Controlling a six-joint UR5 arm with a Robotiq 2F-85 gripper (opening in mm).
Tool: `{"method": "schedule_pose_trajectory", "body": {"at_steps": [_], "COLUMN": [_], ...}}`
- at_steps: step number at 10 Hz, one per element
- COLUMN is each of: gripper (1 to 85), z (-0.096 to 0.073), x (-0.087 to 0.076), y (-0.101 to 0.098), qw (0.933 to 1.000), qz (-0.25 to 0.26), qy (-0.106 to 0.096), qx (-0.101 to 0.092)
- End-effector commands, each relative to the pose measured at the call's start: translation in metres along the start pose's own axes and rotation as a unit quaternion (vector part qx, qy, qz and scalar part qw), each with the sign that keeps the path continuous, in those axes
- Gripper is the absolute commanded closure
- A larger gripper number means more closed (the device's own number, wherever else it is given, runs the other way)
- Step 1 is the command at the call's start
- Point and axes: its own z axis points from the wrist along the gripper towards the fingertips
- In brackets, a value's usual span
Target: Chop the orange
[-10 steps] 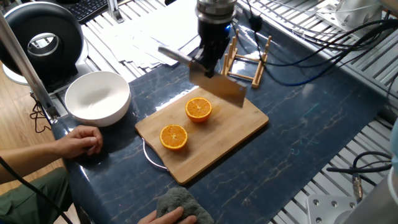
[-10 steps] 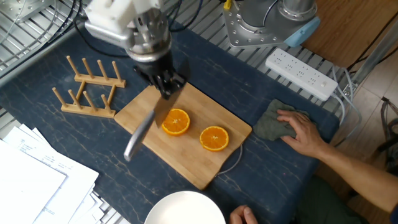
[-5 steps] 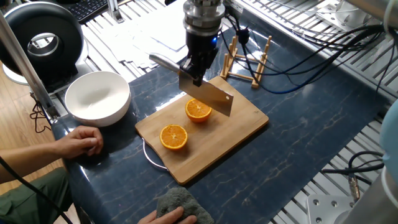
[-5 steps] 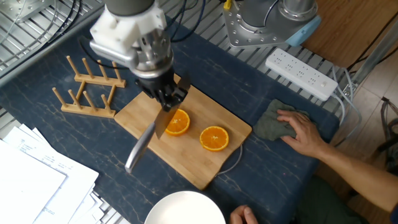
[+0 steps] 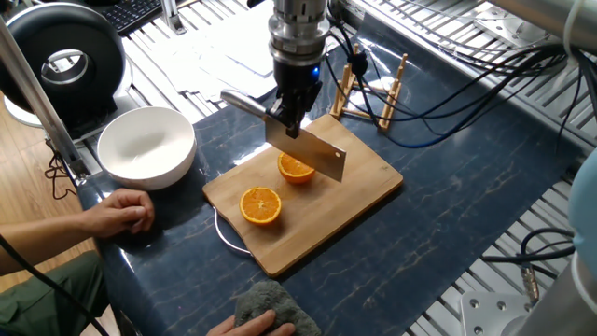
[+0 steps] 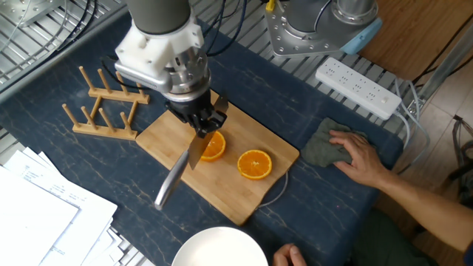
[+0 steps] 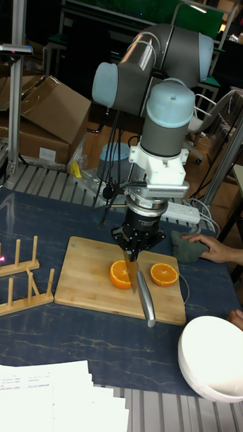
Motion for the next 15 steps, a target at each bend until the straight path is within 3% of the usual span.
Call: {"method": "schedule_pose_trajectory", "body": {"at_steps": [1,11,15], "gripper": [84.3,84.3,84.3], "z": [0.003,0.008,0.012], "x": [-0.001,-0.008,-0.012], "y": [0.004,-0.006,-0.01], "qw": [1.0,0.9998,0.9996], "qz": [0.001,-0.001,-0.003], "qy": [-0.002,-0.019,-0.026], "qx": [-0.002,0.01,0.007]}}
